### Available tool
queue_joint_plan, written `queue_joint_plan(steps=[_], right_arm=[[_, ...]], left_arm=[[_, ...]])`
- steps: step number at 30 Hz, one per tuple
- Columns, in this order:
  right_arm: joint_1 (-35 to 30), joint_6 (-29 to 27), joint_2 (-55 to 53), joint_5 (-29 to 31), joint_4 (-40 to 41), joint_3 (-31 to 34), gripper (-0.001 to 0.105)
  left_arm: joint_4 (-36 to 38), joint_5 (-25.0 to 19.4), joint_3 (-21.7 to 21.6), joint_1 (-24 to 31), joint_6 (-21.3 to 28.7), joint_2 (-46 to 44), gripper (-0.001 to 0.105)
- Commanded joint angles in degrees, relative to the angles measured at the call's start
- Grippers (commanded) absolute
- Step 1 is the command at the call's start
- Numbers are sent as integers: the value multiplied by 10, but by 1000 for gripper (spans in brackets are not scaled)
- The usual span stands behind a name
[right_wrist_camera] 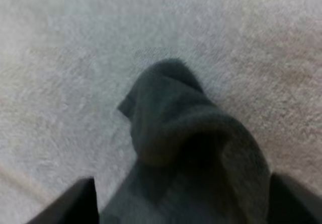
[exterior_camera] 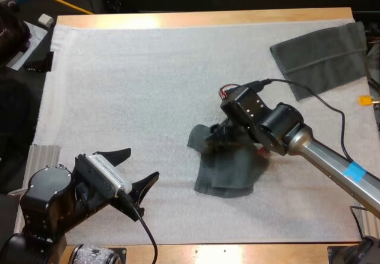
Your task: Pick towel from pile, fold and stack
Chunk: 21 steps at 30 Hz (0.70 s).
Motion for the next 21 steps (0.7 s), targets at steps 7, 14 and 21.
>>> queue_joint_plan(steps=[7, 14, 21], right_arm=[[-2, -40, -28, 10, 148, 9, 62], [-4, -31, -46, 24, 141, 94, 63], [2, -16, -61, 12, 129, 160, 64]], left_arm=[[4, 4, -4, -3, -2, 4, 71], [28, 5, -4, -3, 1, 2, 70], [76, 5, -4, -3, 1, -1, 71]])
